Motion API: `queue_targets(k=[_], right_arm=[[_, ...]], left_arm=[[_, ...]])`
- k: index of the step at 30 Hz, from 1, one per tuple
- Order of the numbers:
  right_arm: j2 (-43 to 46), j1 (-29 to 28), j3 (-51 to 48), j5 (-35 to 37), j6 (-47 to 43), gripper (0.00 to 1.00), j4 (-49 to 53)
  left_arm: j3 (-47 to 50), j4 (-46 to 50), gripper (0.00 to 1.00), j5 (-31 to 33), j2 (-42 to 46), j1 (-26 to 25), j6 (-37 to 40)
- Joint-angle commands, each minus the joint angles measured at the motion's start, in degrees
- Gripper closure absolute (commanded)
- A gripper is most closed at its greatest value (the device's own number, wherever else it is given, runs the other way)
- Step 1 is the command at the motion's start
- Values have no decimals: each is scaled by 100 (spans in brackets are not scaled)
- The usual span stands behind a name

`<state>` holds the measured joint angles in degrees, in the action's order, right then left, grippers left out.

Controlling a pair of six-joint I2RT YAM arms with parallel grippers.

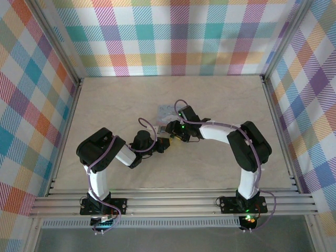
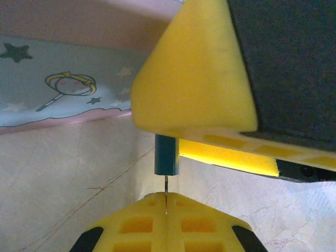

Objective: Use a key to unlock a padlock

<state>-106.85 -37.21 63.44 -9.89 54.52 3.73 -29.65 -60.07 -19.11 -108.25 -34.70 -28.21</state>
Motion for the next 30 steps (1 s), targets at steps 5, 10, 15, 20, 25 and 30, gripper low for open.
queue_targets(k=[5,10,15,20,25,30], right_arm=[[-258,-58,165,-6,-104,48,562],[-240,-66,169,49,-198,58,733],[-180,-67,144,66,-255,73,779],[-91,-67,134,50,-313,91,760],[-51,-67,116,-54,-252,100,680],[-34,-67,107,-88,-157,100,687]], left_arm=[[-120,52,100,-285,202,94,134],[-164,245,100,-355,346,145,178],[-223,386,100,-439,457,173,224],[-224,546,100,-477,578,174,245],[-184,736,100,-462,765,183,254],[-95,992,85,-353,1097,207,248]])
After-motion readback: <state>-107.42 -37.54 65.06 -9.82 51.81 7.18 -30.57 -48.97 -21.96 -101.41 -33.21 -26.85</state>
